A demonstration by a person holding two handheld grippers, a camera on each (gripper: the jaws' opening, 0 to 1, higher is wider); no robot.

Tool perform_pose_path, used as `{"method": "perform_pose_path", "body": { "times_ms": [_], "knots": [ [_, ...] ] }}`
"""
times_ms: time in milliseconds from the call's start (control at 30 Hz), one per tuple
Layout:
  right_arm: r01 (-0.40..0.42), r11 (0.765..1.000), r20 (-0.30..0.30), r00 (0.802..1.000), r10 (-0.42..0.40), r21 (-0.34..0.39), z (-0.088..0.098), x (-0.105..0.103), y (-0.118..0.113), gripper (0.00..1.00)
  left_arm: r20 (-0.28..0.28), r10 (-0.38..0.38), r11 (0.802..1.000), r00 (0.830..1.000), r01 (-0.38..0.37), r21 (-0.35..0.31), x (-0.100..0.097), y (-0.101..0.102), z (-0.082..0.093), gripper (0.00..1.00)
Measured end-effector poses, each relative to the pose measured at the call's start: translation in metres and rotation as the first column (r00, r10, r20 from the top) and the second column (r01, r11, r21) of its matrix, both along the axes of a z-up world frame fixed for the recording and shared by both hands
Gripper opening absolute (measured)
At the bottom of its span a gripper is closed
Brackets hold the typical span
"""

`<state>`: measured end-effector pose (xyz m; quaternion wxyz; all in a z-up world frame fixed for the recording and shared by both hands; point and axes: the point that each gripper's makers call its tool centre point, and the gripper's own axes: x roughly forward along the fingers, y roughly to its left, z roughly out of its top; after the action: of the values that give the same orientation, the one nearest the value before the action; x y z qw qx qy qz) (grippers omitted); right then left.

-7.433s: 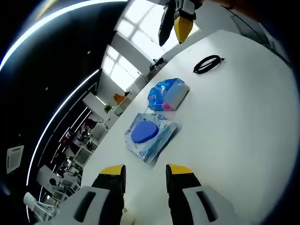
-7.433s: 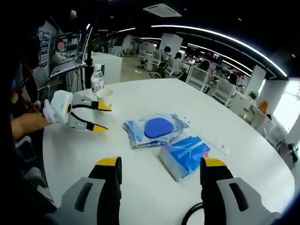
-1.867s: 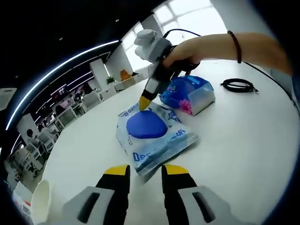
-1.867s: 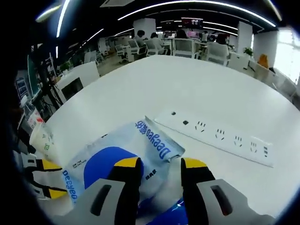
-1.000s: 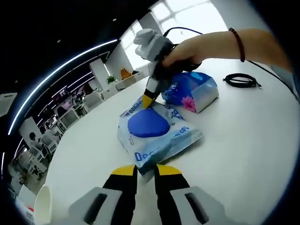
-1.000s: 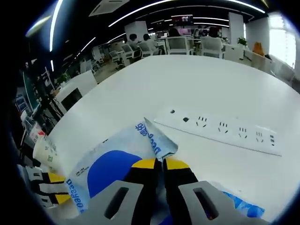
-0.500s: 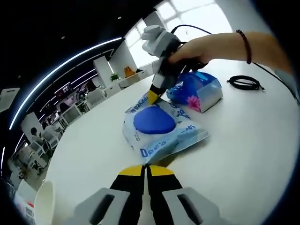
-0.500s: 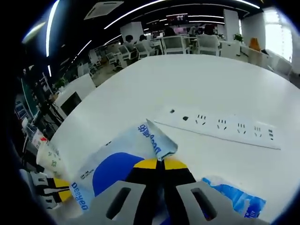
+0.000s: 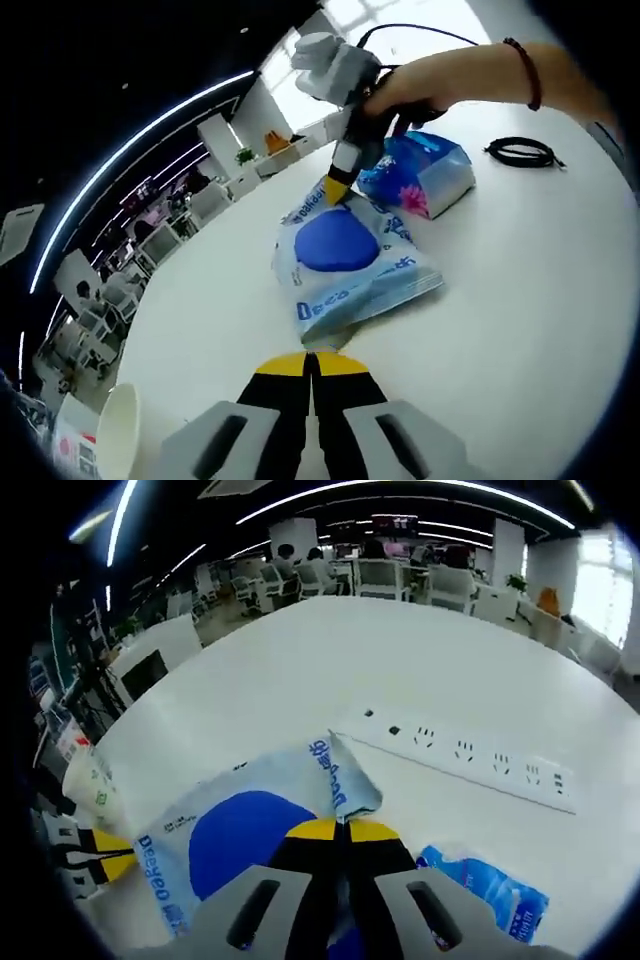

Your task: Arrange the tabletop items into an orderly group along one side of the table until the central work area is clear of visible clutter.

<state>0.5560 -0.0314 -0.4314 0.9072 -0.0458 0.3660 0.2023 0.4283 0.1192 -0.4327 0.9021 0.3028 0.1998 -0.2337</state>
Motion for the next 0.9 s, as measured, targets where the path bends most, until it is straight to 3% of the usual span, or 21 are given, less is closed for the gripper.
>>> {"method": "perform_pose_path", "body": {
  "times_ms": [33,67,133,233,567,667,900],
  "knots": [
    [0.023,0.995,-0.042,0.999,-0.019,0.101,0.002,-0.005,0.007,0.00,-0.060,0.009,0.997,0.998,-0.014,-0.081,-0.002,-0.003,-0.006,0.00],
    [0.043,0.992,-0.062,0.997,-0.035,0.121,0.001,-0.006,0.006,0.00,-0.059,0.020,0.994,0.998,-0.026,-0.108,0.001,-0.001,-0.006,0.00],
    [0.046,0.995,-0.052,0.998,-0.041,0.093,0.000,-0.002,0.000,0.00,-0.066,0.031,0.992,0.997,-0.038,-0.119,0.002,0.006,-0.008,0.00],
    [0.064,0.993,-0.068,0.996,-0.057,0.100,-0.002,-0.004,-0.003,0.00,-0.101,0.025,0.978,0.995,-0.046,-0.203,0.000,0.005,-0.009,0.00],
    [0.082,0.991,-0.093,0.993,-0.072,0.108,-0.003,-0.006,-0.006,0.00,-0.065,0.008,0.993,0.998,-0.015,-0.114,0.002,0.007,-0.004,0.00],
    [0.071,0.992,-0.092,0.994,-0.061,0.104,-0.005,-0.007,-0.007,0.00,-0.024,-0.021,1.000,1.000,0.021,-0.003,0.004,0.009,-0.002,0.06],
    [0.057,0.992,-0.096,0.994,-0.047,0.109,-0.007,-0.008,-0.008,0.00,-0.020,-0.045,0.999,0.999,0.045,-0.007,0.008,0.004,-0.004,0.14]
  ]
}}
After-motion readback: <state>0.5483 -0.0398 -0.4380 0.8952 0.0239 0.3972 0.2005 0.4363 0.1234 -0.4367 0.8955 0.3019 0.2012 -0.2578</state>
